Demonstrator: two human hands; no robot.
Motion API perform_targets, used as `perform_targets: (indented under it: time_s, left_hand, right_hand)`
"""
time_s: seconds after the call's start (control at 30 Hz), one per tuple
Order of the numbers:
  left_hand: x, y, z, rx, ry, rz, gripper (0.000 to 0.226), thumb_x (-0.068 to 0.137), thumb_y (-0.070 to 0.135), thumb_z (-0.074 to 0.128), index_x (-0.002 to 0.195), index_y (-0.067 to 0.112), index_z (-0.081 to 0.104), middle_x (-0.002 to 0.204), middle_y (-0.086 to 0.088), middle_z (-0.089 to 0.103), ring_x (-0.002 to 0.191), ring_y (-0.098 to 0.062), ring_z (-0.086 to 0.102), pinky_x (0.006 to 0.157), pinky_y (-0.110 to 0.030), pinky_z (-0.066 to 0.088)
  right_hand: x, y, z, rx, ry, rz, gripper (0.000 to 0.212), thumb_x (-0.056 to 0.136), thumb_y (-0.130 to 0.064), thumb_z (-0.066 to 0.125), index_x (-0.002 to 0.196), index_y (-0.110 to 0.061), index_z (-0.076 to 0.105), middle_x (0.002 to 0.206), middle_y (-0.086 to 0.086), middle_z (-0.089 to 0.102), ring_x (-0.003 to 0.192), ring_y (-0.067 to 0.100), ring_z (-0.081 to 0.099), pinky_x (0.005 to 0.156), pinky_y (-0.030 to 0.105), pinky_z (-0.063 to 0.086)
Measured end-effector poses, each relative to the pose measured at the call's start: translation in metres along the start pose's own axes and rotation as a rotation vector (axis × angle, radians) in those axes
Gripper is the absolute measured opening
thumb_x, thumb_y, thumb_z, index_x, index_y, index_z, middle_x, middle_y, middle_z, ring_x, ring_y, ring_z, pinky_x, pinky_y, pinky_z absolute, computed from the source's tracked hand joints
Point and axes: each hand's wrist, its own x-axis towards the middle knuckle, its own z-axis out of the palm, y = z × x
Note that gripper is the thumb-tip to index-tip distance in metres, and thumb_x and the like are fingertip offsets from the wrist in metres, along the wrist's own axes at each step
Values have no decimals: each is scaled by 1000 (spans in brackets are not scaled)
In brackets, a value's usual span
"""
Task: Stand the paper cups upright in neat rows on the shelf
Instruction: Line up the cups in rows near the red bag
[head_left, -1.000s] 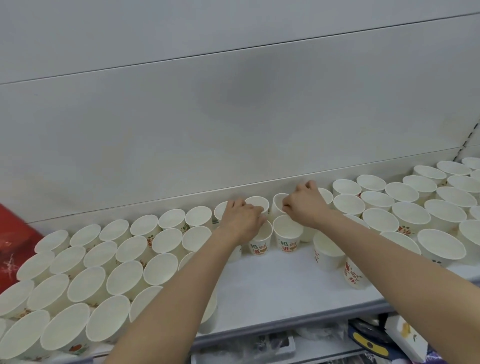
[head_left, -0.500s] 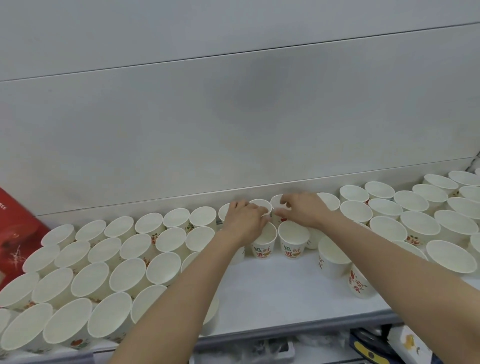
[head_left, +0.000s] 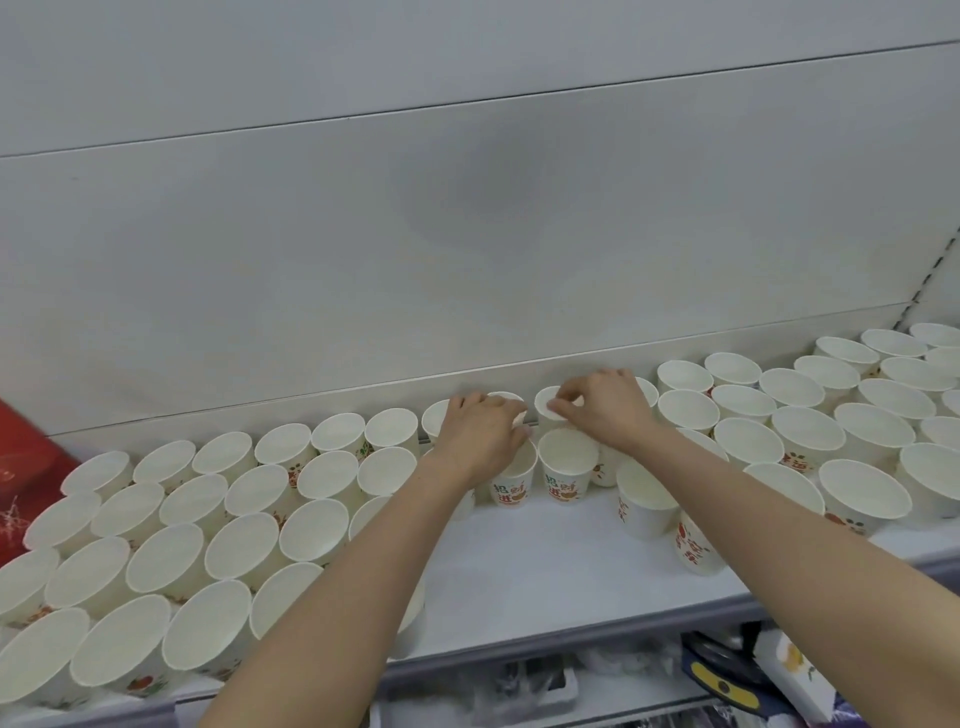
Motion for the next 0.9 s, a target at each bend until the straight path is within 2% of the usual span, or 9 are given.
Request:
perform_targets:
  time_s: [0.07, 0.13, 0.2, 0.3, 0.4, 0.47, 0.63, 0.8, 0.9]
  left_hand:
    - [-6, 10, -7, -65, 108, 36, 32, 95, 42, 51, 123, 30, 60, 121, 4, 64, 114, -24, 50, 95, -35, 32]
    - [-16, 32, -11, -202, 198, 132, 22, 90, 38, 60, 109, 29, 67, 106, 8, 68, 103, -21, 54, 88, -35, 41]
    - [-27, 60, -12, -279, 186, 278, 18, 86, 35, 67, 102, 28, 69, 99, 9, 68, 95, -18, 52, 81, -35, 44]
    - [-33, 94, -5, -172, 62, 432, 28, 81, 34, 72, 108, 28, 68, 107, 7, 65, 98, -19, 47, 80, -31, 38]
    - [-35, 105, 2, -38, 51, 489, 18, 86, 29, 67, 103, 27, 71, 107, 6, 67, 100, -23, 45, 81, -33, 34]
    - [-42, 104, 2, -85, 98, 486, 13, 88, 29, 63, 98, 27, 71, 98, 7, 68, 98, -22, 45, 80, -33, 34]
    - [-71, 82, -9, -241, 274, 390, 5, 83, 30, 67, 86, 29, 70, 82, 12, 68, 87, -17, 46, 75, -33, 40]
    - [-95, 41, -26, -410, 156, 85, 6, 80, 31, 67, 78, 37, 67, 73, 22, 63, 85, -10, 52, 71, -31, 45]
    - [-107, 23, -28, -408, 133, -44, 5, 76, 31, 69, 77, 36, 70, 74, 20, 67, 77, -6, 58, 71, -33, 52]
  right_hand:
    - [-16, 9, -16, 137, 113, 24, 18, 87, -40, 58, 89, -28, 72, 89, -10, 72, 93, 20, 58, 91, 38, 37]
    - [-40, 22, -31, 212, 250, 75, 11, 85, -28, 62, 83, -25, 73, 84, -10, 72, 87, 21, 61, 86, 41, 44]
    - [-66, 34, -40, 240, 334, 147, 10, 83, -21, 64, 80, -23, 74, 81, -7, 73, 82, 18, 64, 80, 40, 47]
    - [-98, 47, -44, 243, 361, 235, 9, 83, -20, 66, 79, -22, 73, 78, -5, 72, 78, 13, 63, 75, 35, 47]
    - [-121, 55, -46, 205, 378, 243, 7, 83, -22, 67, 80, -24, 73, 77, -6, 72, 79, 19, 65, 73, 38, 49]
    - [-134, 58, -47, 186, 388, 229, 6, 83, -22, 68, 81, -23, 74, 79, -7, 73, 81, 22, 65, 74, 42, 49]
    - [-163, 49, -52, 130, 379, 126, 12, 83, -33, 68, 77, -24, 73, 78, -10, 71, 80, 20, 57, 77, 41, 44]
    - [-200, 54, -45, -29, 304, -31, 20, 70, -45, 78, 75, -27, 71, 77, -11, 68, 82, 21, 52, 75, 41, 42]
    - [-209, 63, -38, -47, 230, -119, 19, 69, -36, 82, 82, -27, 71, 82, -11, 69, 83, 22, 54, 71, 38, 40]
